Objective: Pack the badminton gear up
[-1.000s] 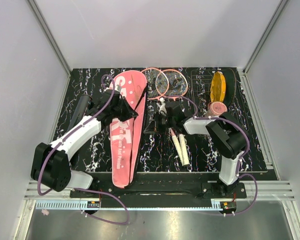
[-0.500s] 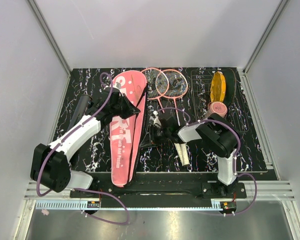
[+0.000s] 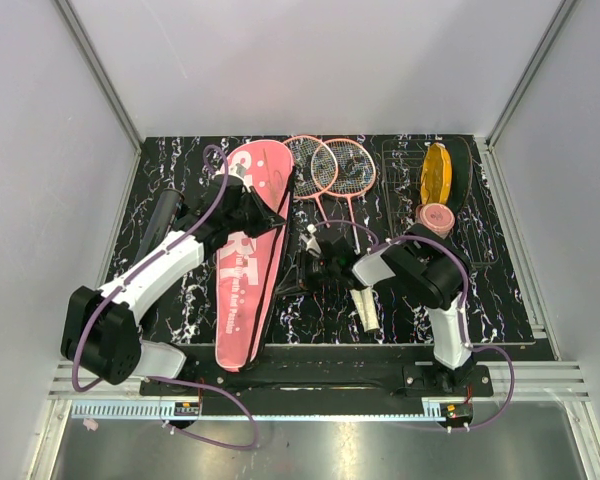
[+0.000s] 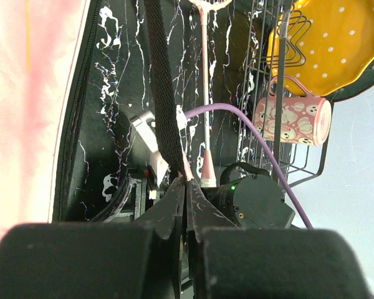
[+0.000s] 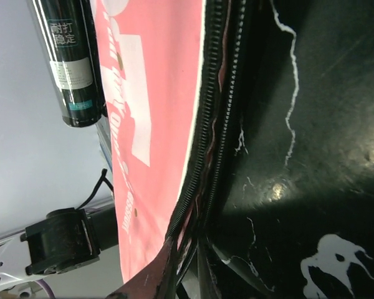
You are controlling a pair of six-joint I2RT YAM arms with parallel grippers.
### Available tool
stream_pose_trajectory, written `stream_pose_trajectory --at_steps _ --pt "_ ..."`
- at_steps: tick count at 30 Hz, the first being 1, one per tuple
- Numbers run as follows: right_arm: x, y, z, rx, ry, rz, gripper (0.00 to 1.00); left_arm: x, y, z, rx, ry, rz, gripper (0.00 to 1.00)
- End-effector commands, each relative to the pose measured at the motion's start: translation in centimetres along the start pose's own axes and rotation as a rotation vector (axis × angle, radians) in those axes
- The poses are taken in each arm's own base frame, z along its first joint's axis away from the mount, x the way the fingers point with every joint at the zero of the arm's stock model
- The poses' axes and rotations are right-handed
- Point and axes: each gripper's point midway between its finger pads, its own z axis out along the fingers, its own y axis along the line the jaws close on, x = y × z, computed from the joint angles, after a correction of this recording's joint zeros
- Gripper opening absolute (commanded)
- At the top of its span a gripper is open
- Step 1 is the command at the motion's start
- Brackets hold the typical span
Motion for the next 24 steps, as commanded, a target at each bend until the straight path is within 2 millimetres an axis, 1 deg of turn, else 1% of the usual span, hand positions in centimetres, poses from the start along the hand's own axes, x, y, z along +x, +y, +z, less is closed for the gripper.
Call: stream_pose_trajectory --at_steps 1,2,3,4,6,8,9,10,12,14,15,18,24 --pt "-0.7 1.8 -0.9 0.015 -0.054 -0.065 0.28 -1.2 -3.0 -0.3 0.094 -0.035 0.015 0.00" --pt "-0.8 1.6 -1.3 0.033 -0.064 -0.097 0.32 -1.3 -3.0 -0.3 0.093 -0.039 0.015 0.00" --pt "-0.5 1.3 -1.7 0.055 -0.065 -0.097 0.33 -1.3 -2.8 -0.3 0.088 -0.042 0.012 0.00" --pt "-0.9 2.0 -2.2 0.054 -0.087 -0.115 0.34 -1.3 -2.9 -0.2 0.091 -0.043 0.012 0.00" --pt "-1.0 2.3 -2.4 0.056 -0.093 -0.122 0.35 -1.4 -3.1 -0.2 0.098 -0.047 0.006 0.00" --pt "-0.6 2.6 -2.1 0.034 -0.061 -0.092 0.37 -1.5 -3.4 -0.2 0.106 -0.050 0.003 0.00" --pt "-0.8 3.0 -1.8 0.021 -0.055 -0.088 0.37 -1.6 -3.5 -0.2 0.109 -0.052 0.003 0.00" --pt "-0.6 2.7 -1.5 0.019 -0.040 -0.075 0.37 -1.5 -3.7 -0.2 0.112 -0.049 0.006 0.00" --pt "-0.8 3.2 -1.2 0.002 -0.038 -0.058 0.37 -1.5 -3.9 -0.1 0.115 -0.048 0.007 0.00" --pt "-0.7 2.9 -0.7 -0.001 -0.020 -0.029 0.35 -1.5 -4.0 -0.1 0.117 -0.047 0.010 0.00" --pt "-0.9 3.3 -0.6 -0.015 -0.023 -0.032 0.35 -1.4 -4.0 0.0 0.116 -0.043 0.007 0.00" --pt "-0.8 3.4 0.1 -0.036 -0.004 -0.007 0.34 -1.1 -3.9 0.1 0.113 -0.036 0.005 0.00" --pt "-1.1 3.2 0.8 -0.043 0.003 0.024 0.32 -0.7 -4.3 0.4 0.125 -0.029 0.002 0.00"
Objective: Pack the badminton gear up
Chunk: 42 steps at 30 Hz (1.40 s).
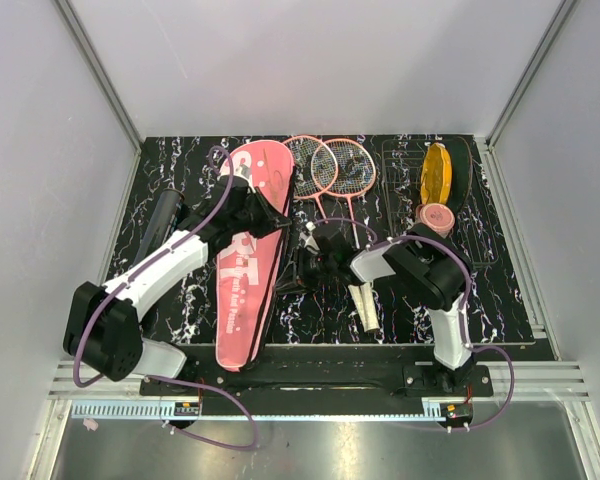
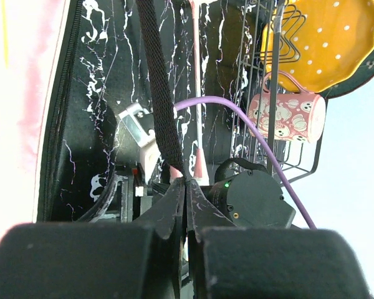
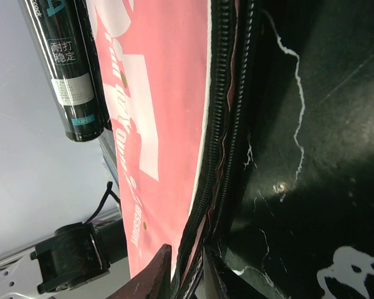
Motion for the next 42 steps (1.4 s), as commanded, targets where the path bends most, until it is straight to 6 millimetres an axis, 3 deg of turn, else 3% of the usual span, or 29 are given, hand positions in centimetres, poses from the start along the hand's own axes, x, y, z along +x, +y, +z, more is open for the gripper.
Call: stream_pose_trajectory --at_steps 1,13,15,19,22,27,30,38,42 --pt "-0.5 2.5 0.8 -0.079 0.008 -0.016 0.32 -1.4 -3.7 -0.2 0.110 -0.041 0.013 0.00" --pt "-1.6 2.4 1.9 -0.091 -0.021 0.104 0.26 -0.7 -4.5 0.1 0.122 -0.032 0.008 0.00" --pt "-2.2 2.8 2.0 -0.085 -0.035 0.094 0.27 -0.7 -4.7 0.0 0.124 -0.036 0.006 0.00" --pt "-3.6 2.9 2.0 -0.050 -0.073 0.061 0.41 -0.4 -4.4 0.0 0.115 -0.037 -0.001 0.00" --pt "-4.5 3.0 2.3 -0.042 -0.085 0.075 0.40 -0.2 -4.3 -0.1 0.112 -0.041 -0.004 0.00" --pt "-6.6 0.8 2.8 0.109 -0.169 0.112 0.30 0.1 -4.4 -0.1 0.108 -0.044 -0.005 0.00" --pt "-7.3 0.3 3.0 0.162 -0.178 0.090 0.29 0.3 -4.2 -0.1 0.102 -0.045 -0.008 0.00" --pt "-6.6 -1.6 1.7 0.234 -0.202 0.029 0.35 0.4 -3.7 -0.2 0.088 -0.051 0.004 0.00" --pt "-6.5 -3.7 0.0 0.332 -0.225 -0.059 0.36 -0.1 -2.1 -0.5 -0.001 -0.048 0.130 0.03"
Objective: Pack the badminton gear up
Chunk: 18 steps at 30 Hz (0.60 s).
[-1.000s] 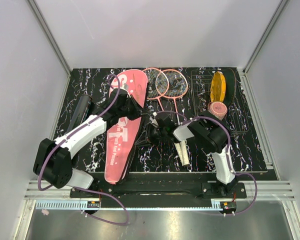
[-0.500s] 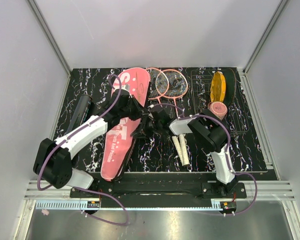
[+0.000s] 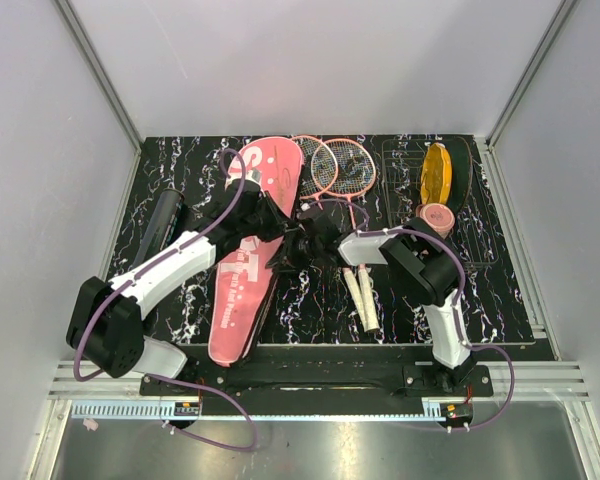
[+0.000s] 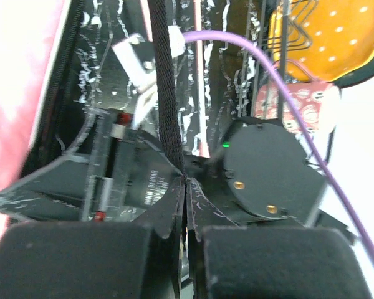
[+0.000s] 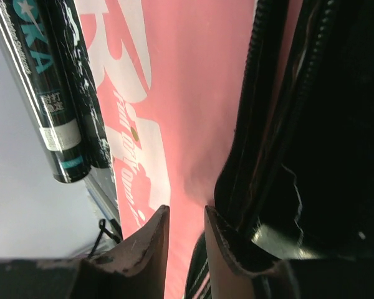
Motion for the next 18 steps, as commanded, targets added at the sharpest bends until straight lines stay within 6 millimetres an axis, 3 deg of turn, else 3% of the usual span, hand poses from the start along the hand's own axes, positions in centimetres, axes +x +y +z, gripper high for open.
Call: stream_pose_trajectory --at_steps 1,5,11,12,16,18 --pt "-0.2 -5.0 -2.1 0.197 -0.058 -0.105 0.37 -2.1 -0.3 -1.3 -0.038 -0.057 0.149 0.05" --pt "0.0 -5.3 -2.7 0.184 -0.029 -0.174 0.38 -3.4 4.1 -1.7 -0.170 -0.031 0.217 0.06" --pt "0.0 -5.0 -3.2 0.156 0.005 -0.236 0.38 -3.0 10.9 -0.6 -0.395 0.054 0.315 0.15" --pt "0.0 -4.9 -3.6 0.156 0.004 -0.253 0.39 -3.0 12.8 0.0 -0.469 0.059 0.322 0.15" --pt "-1.4 -2.1 -6.9 0.100 -0.042 -0.299 0.50 -1.9 15.6 2.4 -0.530 0.114 0.318 0.10" --pt "-2.4 -1.7 -8.1 0.094 -0.073 -0.307 0.54 -1.2 16.6 3.4 -0.545 0.131 0.296 0.04"
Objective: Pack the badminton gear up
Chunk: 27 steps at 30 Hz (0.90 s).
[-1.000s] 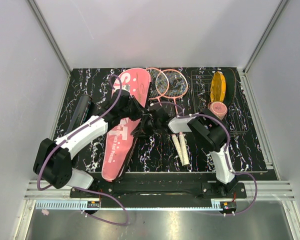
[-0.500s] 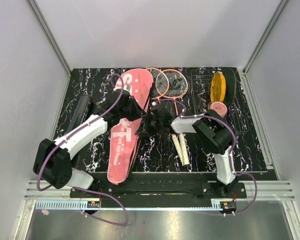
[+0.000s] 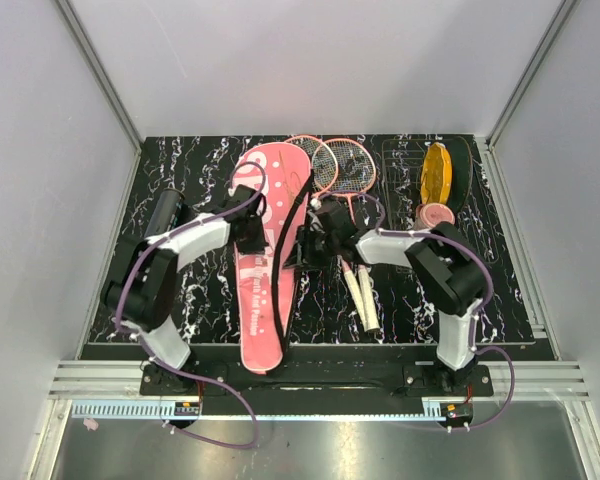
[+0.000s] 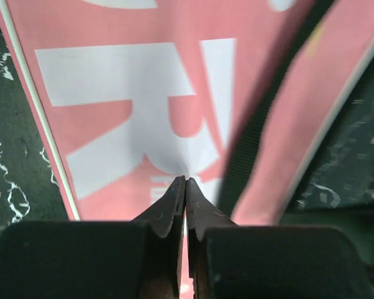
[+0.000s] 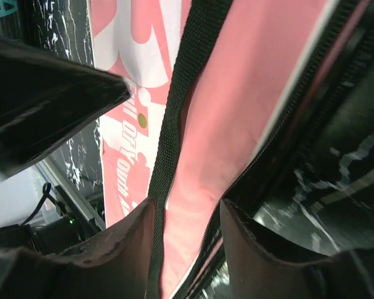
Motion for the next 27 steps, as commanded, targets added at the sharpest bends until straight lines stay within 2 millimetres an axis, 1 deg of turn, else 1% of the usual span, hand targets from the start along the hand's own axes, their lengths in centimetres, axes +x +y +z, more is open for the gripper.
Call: stream_pose_trajectory --at_steps 1,2,3,4,5,6,8,9,10,11,12,14,15,16,17,18,19,20,21,22,23,24,25,26,27 --pt "-2.8 -1.0 -4.6 0.052 -0.065 -0.039 0.54 -0.4 0.6 2.0 -0.048 -0.010 0.022 0.03" --pt "-3.4 -1.3 -5.0 0.061 -0.070 -0.046 0.54 0.3 0.8 2.4 -0.048 0.003 0.013 0.04" --pt "-4.4 -0.9 -5.3 0.057 -0.082 -0.055 0.54 -0.1 0.4 2.3 -0.022 -0.018 0.006 0.05" --pt "-4.5 -1.3 -5.5 0.075 -0.073 -0.046 0.55 -0.1 0.1 2.2 -0.006 -0.030 0.003 0.08" --pt "-5.3 -1.6 -5.7 0.079 -0.082 -0.044 0.56 0.6 0.3 2.2 0.000 -0.029 0.000 0.11" --pt "-5.9 -1.3 -5.9 0.071 -0.089 -0.046 0.57 -0.2 -0.5 1.3 0.043 -0.069 -0.001 0.16" --pt "-6.6 -1.4 -6.1 0.069 -0.102 -0.039 0.59 0.0 -1.1 0.6 0.081 -0.096 0.005 0.20" --pt "-7.0 -1.3 -6.1 0.069 -0.106 -0.040 0.59 -0.6 -1.7 -0.7 0.109 -0.132 0.008 0.26" --pt "-7.0 -1.6 -5.9 0.077 -0.101 -0.033 0.59 -0.7 -1.9 -1.3 0.121 -0.148 0.009 0.30" --pt "-7.2 -1.8 -5.9 0.082 -0.105 -0.030 0.58 -0.4 -2.1 -1.7 0.129 -0.158 0.019 0.36" --pt "-7.6 -2.1 -6.0 0.089 -0.112 -0.022 0.57 -1.0 -2.6 -3.0 0.150 -0.195 0.024 0.44" --pt "-7.9 -2.6 -6.1 0.096 -0.121 -0.001 0.49 -0.9 -3.8 -4.0 0.193 -0.219 0.056 0.49" --pt "-8.5 -3.1 -6.3 0.104 -0.134 0.013 0.45 -0.9 -4.4 -4.4 0.214 -0.223 0.065 0.51" --pt "-8.8 -3.6 -6.2 0.113 -0.140 0.029 0.41 -0.4 -5.4 -4.5 0.236 -0.212 0.087 0.52" --pt "-9.3 -3.6 -6.3 0.110 -0.150 0.041 0.38 -0.7 -6.5 -4.9 0.266 -0.210 0.099 0.52" --pt "-10.4 -3.2 -6.3 0.094 -0.180 0.033 0.37 -0.5 -6.9 -4.4 0.266 -0.197 0.105 0.50" --pt "-10.9 -3.7 -6.0 0.099 -0.188 0.037 0.37 -0.3 -7.5 -4.3 0.274 -0.193 0.112 0.43" --pt "-11.3 -3.9 -5.6 0.104 -0.192 0.036 0.35 -0.8 -8.3 -4.3 0.290 -0.201 0.107 0.38" --pt "-12.2 -3.7 -5.5 0.099 -0.204 0.030 0.33 -0.5 -8.4 -3.4 0.281 -0.179 0.101 0.33" --pt "-12.3 -4.6 -4.9 0.106 -0.192 0.048 0.31 -0.5 -8.6 -3.0 0.280 -0.175 0.098 0.27" --pt "-12.6 -4.8 -4.5 0.103 -0.192 0.055 0.29 -0.9 -9.0 -2.8 0.280 -0.178 0.089 0.26" --pt "-12.9 -5.1 -3.9 0.100 -0.193 0.055 0.27 -0.6 -8.8 -1.6 0.259 -0.158 0.086 0.26" --pt "-13.0 -5.1 -3.6 0.094 -0.191 0.050 0.26 -0.6 -8.9 -1.2 0.255 -0.149 0.085 0.26" --pt "-13.2 -5.3 -3.3 0.095 -0.190 0.038 0.26 -1.1 -9.4 -1.1 0.263 -0.154 0.082 0.30" --pt "-13.5 -5.4 -3.2 0.097 -0.196 0.035 0.26 -1.0 -9.5 -0.5 0.261 -0.144 0.082 0.34"
